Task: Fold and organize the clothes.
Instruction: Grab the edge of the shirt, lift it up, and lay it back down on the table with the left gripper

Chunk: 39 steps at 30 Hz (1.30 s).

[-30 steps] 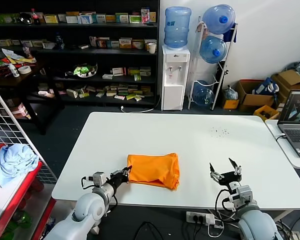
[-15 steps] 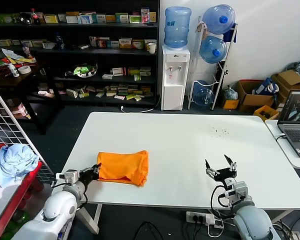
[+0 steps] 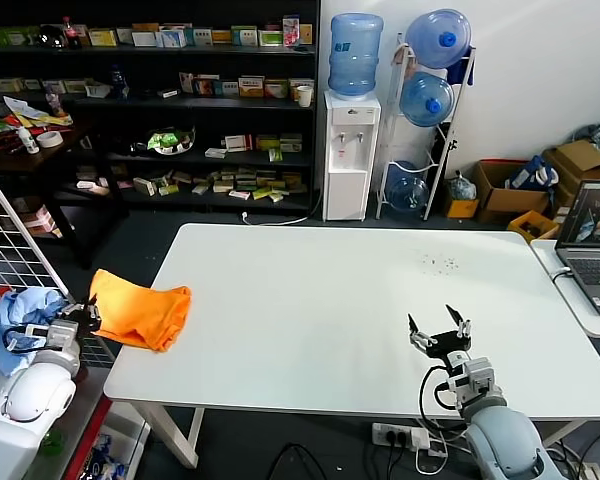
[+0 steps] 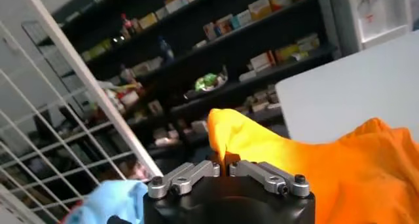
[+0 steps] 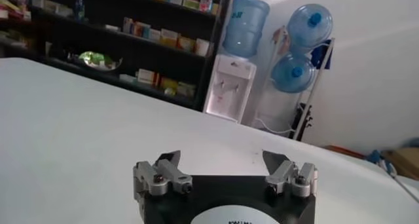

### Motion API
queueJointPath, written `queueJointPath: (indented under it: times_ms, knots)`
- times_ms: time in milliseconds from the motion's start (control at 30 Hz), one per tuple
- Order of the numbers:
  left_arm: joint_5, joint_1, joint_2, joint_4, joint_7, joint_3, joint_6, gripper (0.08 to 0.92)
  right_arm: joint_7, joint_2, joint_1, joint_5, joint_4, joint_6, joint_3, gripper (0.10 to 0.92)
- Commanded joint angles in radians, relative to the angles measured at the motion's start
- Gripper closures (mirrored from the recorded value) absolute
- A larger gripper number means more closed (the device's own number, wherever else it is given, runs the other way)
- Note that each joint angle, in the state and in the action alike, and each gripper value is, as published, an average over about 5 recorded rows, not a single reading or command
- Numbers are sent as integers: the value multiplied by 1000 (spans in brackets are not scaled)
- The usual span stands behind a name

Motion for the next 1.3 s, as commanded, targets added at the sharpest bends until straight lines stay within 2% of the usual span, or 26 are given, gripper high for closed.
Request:
queueJointPath:
  times_ms: [33,167,333,600,933,1067,1300]
  knots:
    - [289,-43,70,130,-60,-44,-146,870,-1,-2,3,6,-2,3,-1,203]
    - [290,-33,69,102,-63,-27,-143,870,-1,-1,-2,7,-2,6,1,203]
    - [237,16,32,-10,-67,18,-102,870,0,10,-12,1,0,7,4,203]
    - [194,65,-123,-170,-79,131,-36,870,1,19,-36,-20,6,7,12,203]
    - [116,43,-240,-299,-104,255,25,870,1,31,-52,-44,4,7,20,203]
    - [86,19,-289,-295,-118,313,44,870,1,32,-47,-47,-5,7,21,203]
    - [59,-60,-410,-187,-141,405,40,870,2,33,-44,-49,-13,12,24,203]
